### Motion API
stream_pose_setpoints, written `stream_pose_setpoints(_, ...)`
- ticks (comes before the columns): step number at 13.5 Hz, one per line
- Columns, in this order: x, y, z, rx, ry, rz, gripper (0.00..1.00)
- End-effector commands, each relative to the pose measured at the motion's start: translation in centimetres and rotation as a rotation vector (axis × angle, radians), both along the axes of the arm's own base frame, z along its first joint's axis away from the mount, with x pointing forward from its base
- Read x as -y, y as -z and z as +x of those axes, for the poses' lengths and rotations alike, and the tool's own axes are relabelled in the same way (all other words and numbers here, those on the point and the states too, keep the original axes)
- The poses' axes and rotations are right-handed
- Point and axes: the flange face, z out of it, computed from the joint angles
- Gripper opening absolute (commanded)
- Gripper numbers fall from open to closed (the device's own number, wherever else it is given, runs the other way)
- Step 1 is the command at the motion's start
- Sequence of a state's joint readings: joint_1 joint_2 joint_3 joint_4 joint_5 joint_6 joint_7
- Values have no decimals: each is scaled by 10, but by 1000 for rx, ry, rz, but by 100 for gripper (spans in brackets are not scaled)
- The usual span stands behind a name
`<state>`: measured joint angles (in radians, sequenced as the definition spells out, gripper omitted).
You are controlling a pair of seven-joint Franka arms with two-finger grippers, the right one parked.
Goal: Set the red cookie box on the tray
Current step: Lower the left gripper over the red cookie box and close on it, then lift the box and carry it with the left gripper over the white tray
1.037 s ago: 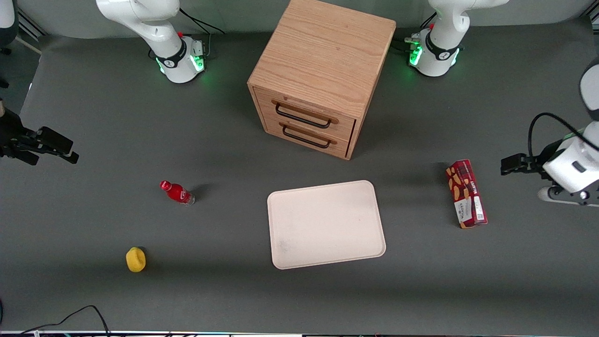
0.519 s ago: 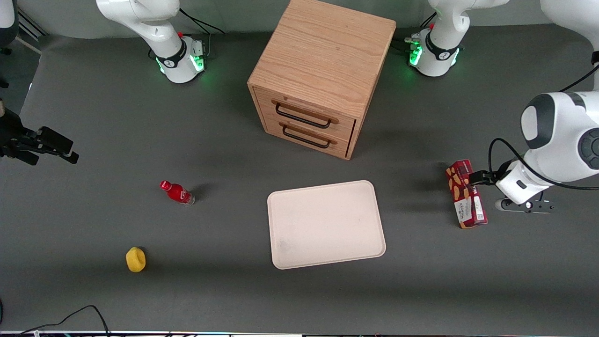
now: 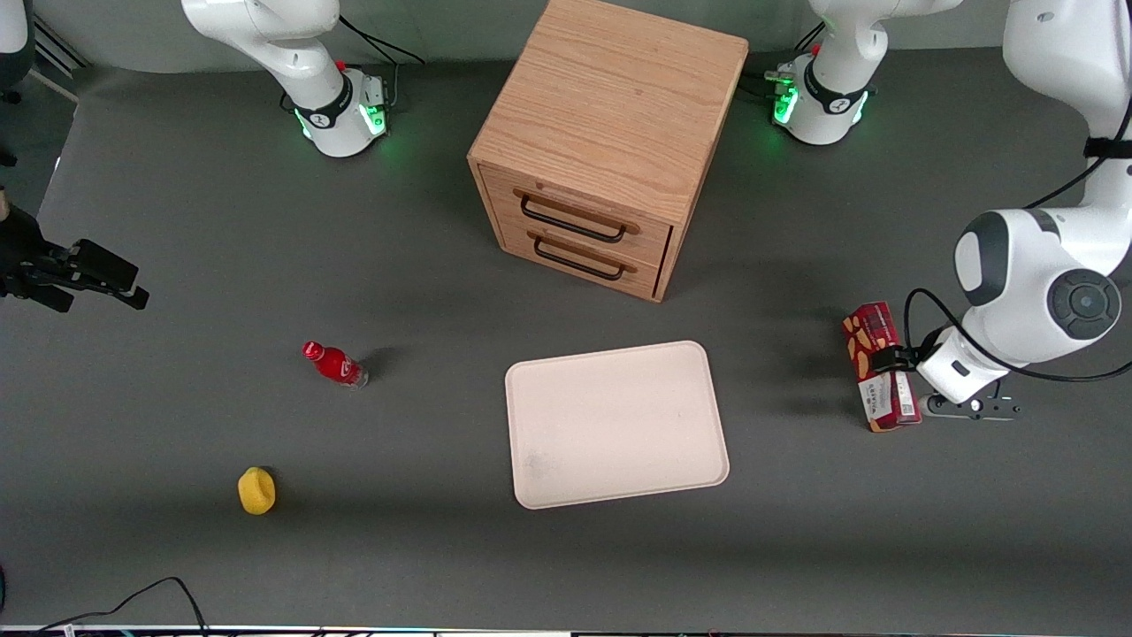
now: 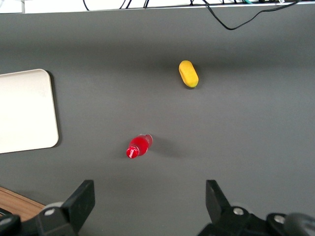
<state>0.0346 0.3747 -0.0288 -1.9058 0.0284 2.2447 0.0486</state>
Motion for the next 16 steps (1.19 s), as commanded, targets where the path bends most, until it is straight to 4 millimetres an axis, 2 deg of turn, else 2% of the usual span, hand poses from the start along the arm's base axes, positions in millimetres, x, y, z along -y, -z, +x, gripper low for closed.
stream_pose_setpoints(1, -1, 29, -2, 32, -10, 10, 100)
stream_pose_setpoints(3, 0, 46, -11, 62, -8, 7, 88)
stream_pose_setpoints(4, 0, 53, -14, 81, -19, 5, 66)
stream_pose_setpoints(6, 0, 49, -14, 73, -23, 5, 14)
stream_pose_setpoints(7, 2, 46, -11, 76, -21, 5, 0)
stream_pose_setpoints(8, 3, 40, -8, 54, -21, 7, 0)
stream_pose_setpoints(9, 6, 25, 1, 23, -18, 9, 0)
stream_pose_setpoints(11, 17, -23, 22, -63, -22, 8, 0)
stream_pose_setpoints(12, 30, -42, 29, -99, -50, 12, 0)
stream_pose_setpoints(13, 46, -62, 40, -94, -93, 11, 0)
stream_pose_setpoints(14, 76, -77, 50, -81, -123, 3, 0)
stream_pose_setpoints(16, 139, -83, 61, -65, -225, -15, 0)
